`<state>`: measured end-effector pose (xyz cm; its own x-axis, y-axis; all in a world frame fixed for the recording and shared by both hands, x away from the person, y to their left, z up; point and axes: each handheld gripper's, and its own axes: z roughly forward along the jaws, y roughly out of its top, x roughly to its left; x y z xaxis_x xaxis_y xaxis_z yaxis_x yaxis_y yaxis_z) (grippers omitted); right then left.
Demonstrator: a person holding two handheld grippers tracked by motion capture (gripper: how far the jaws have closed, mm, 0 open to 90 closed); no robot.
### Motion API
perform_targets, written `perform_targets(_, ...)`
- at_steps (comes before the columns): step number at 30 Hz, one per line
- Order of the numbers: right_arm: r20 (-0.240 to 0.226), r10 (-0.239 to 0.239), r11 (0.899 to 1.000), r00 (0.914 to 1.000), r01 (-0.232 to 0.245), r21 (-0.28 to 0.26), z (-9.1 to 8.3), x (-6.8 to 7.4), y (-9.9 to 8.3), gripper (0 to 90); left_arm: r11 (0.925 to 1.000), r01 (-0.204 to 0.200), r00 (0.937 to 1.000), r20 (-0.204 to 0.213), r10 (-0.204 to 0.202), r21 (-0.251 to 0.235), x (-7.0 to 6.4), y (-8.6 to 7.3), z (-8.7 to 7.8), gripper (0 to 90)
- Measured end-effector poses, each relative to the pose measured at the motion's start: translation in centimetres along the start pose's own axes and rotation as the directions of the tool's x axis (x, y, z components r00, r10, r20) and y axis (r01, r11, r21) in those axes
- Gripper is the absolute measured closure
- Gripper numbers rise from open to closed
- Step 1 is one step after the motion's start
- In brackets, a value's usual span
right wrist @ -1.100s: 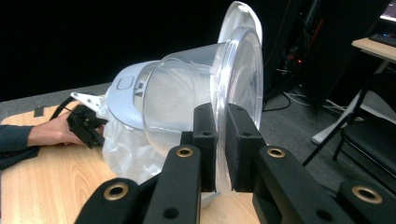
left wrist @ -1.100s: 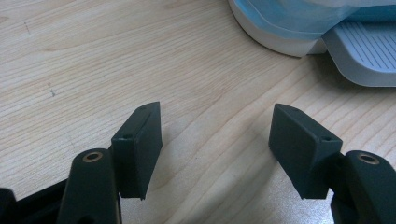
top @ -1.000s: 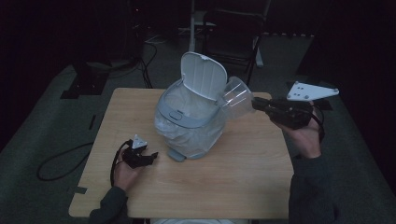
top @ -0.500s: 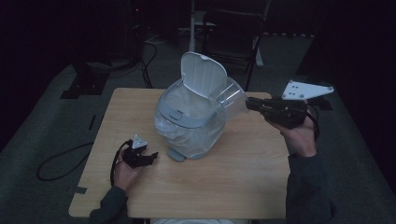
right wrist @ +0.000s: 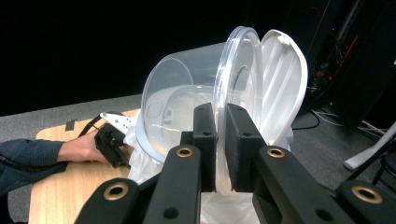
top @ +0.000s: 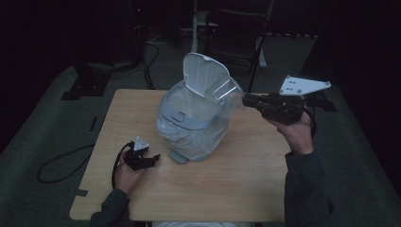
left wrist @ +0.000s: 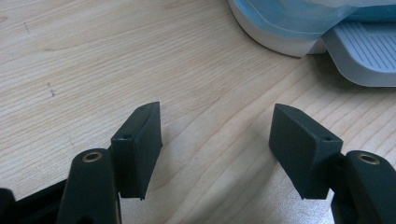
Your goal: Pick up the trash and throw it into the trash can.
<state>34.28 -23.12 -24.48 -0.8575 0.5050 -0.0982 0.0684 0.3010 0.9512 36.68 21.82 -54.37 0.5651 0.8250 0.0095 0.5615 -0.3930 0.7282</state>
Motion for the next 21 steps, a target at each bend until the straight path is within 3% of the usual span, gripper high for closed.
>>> perform_targets(21, -0.028, 0.017, 1.0, 0.9995, -0.018, -0.012, 2.2, -1.0, 0.9, 83.3, 1.0, -0.001, 1.0, 0.002, 0.001, 0.0, 0.0, 0.0, 0.0, 35.5)
